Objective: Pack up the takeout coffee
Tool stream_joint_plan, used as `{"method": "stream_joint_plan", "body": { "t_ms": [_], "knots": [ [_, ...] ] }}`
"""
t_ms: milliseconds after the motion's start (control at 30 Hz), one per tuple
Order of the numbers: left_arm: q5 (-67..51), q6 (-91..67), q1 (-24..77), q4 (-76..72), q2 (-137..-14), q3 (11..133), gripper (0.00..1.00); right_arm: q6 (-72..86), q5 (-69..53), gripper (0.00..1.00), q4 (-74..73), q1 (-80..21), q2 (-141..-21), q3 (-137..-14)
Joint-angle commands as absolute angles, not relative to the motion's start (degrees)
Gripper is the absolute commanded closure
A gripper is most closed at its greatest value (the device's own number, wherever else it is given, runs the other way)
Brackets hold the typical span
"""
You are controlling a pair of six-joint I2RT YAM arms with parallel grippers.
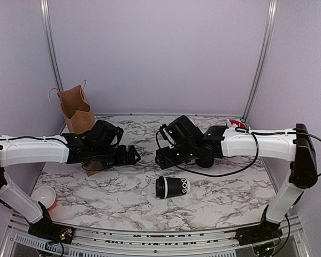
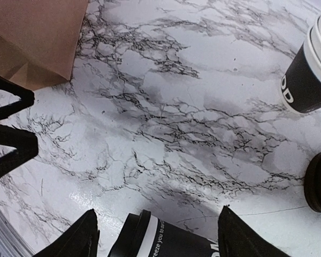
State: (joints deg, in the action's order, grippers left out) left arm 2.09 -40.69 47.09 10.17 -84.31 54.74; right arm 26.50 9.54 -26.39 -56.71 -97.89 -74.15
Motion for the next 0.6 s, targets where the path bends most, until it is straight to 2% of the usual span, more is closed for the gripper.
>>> {"method": "stream_joint_plan", "body": {
  "t_ms": [0,133,333,567],
  "knots": [
    [1.13,-39.67,46.85,11.25,-83.33,54.26,0.02,24.07,10.51,0.26,-27.98,-56.28,-94.9,-77.34],
    [1.37,-39.65,46.85,11.16,-83.39,54.34,0.02,20.83,11.72,0.23,-33.16,-58.74,-94.92,-77.34],
    [0.49,-39.68,46.8,10.15,-84.16,54.38,0.02,15.96,10.94,0.1,-33.31,-61.69,-90.65,-69.63],
    [-0.5,-39.38,46.76,9.64,-85.08,55.02,0.02,15.54,7.71,0.07,-31.48,-61.72,-87.26,-65.59]
  ]
}}
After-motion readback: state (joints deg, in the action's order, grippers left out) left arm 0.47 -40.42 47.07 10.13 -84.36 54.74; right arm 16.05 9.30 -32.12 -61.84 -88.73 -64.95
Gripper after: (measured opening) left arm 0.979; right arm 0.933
